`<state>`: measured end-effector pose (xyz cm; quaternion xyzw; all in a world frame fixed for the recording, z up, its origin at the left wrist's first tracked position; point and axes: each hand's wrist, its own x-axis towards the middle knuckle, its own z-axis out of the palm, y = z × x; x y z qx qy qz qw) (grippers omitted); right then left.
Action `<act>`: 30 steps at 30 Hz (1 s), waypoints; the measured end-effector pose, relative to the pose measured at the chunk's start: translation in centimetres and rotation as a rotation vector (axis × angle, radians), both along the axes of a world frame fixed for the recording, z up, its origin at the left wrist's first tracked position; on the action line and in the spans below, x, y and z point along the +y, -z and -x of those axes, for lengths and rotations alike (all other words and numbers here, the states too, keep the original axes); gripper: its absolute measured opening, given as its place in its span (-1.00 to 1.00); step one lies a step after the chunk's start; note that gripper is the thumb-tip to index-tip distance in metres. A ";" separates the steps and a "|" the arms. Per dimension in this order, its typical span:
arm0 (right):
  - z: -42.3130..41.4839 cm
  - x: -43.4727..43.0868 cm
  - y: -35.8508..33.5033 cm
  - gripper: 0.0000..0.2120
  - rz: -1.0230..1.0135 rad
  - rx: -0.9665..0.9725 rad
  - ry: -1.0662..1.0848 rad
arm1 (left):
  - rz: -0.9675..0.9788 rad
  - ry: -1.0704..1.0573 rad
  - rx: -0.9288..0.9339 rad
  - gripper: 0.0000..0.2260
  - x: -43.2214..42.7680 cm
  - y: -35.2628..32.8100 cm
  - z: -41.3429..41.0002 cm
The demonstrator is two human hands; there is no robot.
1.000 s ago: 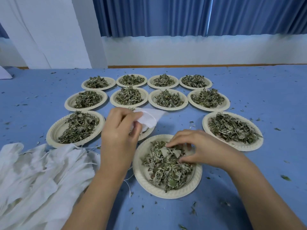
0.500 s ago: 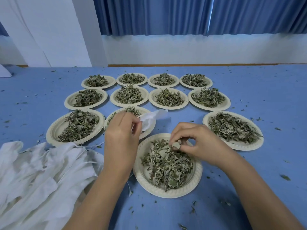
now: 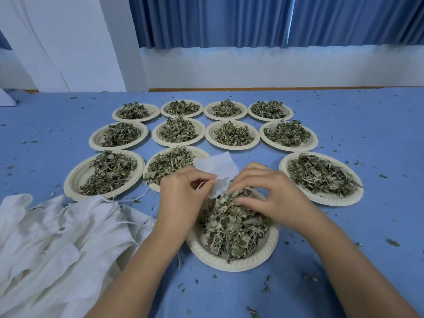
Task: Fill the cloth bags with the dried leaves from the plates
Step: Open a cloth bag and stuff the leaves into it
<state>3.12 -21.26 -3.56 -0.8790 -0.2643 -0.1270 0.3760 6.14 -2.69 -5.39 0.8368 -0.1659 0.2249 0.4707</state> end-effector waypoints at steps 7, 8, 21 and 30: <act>0.5 1.4 0.4 -0.83 -0.169 -0.179 0.057 | 0.116 0.046 0.168 -0.74 -0.4 -0.5 0.7; 0.4 1.5 0.7 -0.83 -0.155 -0.188 0.089 | 0.138 0.050 0.173 -0.73 -0.4 -0.5 0.8; -0.1 2.6 1.8 -0.74 0.168 -0.199 0.235 | 0.107 0.080 -0.093 -0.87 -1.0 0.4 1.2; 0.5 2.3 0.8 -0.72 -0.212 -0.052 0.188 | 0.102 0.037 -0.093 -0.87 -0.9 0.3 1.1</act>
